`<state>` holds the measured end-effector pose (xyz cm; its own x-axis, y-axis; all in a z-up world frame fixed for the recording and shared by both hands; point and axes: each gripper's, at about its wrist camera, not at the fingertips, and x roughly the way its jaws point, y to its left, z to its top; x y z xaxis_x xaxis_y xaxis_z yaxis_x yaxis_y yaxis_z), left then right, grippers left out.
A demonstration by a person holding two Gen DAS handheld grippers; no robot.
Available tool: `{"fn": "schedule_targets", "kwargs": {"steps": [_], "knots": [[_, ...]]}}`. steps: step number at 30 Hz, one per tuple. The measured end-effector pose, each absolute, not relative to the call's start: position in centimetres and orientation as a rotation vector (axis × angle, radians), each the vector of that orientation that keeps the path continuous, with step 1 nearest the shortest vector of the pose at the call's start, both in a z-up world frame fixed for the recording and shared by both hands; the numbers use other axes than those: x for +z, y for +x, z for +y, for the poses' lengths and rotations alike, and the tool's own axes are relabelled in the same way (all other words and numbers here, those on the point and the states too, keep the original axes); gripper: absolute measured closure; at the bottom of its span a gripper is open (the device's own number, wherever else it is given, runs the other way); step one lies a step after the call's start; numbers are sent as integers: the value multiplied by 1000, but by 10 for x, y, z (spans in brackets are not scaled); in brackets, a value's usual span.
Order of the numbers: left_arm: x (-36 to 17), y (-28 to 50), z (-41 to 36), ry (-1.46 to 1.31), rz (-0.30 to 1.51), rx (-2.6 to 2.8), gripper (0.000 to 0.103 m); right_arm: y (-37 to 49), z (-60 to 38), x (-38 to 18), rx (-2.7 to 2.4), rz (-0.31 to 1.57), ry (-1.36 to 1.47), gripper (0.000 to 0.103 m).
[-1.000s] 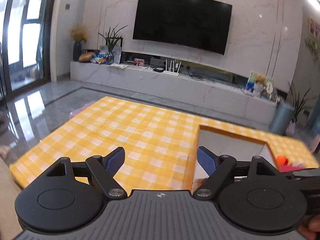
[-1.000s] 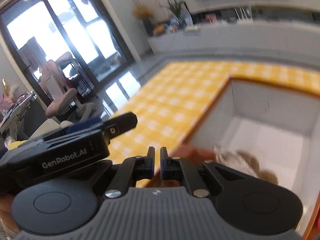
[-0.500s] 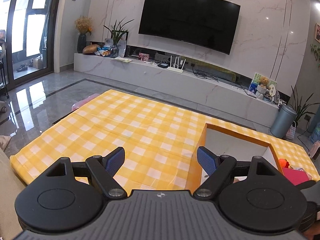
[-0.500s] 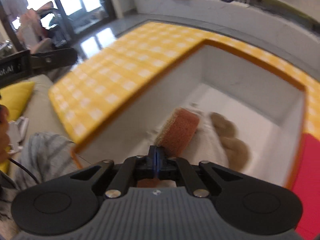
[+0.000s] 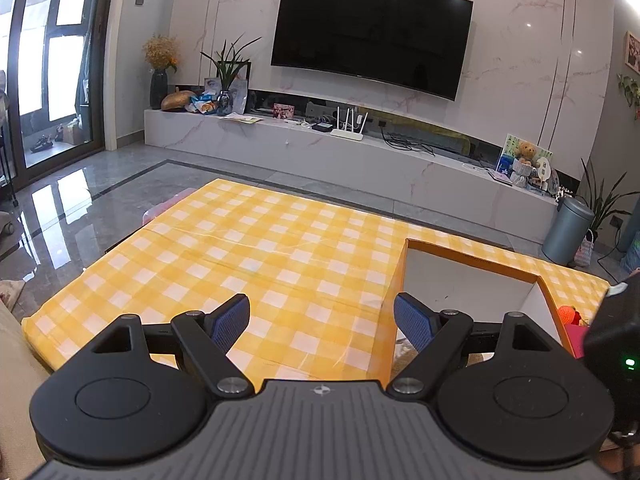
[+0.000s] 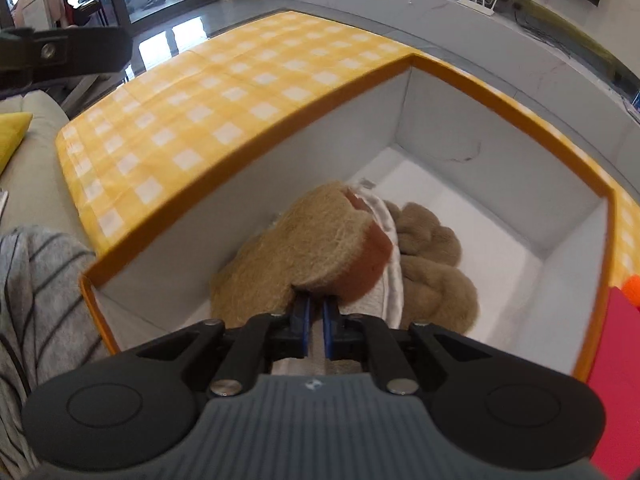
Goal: Organize soft objects
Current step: 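Move both open grippers back over the remaining soft items on the mat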
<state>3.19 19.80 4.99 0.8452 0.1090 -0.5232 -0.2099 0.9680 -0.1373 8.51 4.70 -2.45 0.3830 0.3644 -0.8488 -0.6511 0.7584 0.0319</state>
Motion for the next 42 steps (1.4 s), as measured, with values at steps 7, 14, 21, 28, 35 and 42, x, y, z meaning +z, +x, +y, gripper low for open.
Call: {"fn": "schedule_targets", "kwargs": {"steps": [7, 14, 21, 28, 35, 42], "knots": [[52, 31, 193, -180, 542, 180, 7, 83, 36, -16, 656, 979, -265, 96], [67, 23, 173, -146, 505, 157, 7, 64, -15, 32, 604, 816, -141, 45], [83, 19, 135, -116, 480, 74, 7, 23, -112, 88, 409, 589, -94, 34], [90, 25, 75, -42, 500, -70, 7, -3, -237, 91, 83, 533, -1, 31], [86, 41, -9, 70, 551, -232, 7, -5, -338, 45, -210, 624, 143, 30], [65, 69, -96, 200, 657, -401, 7, 11, -394, -18, -271, 740, 350, 30]]}}
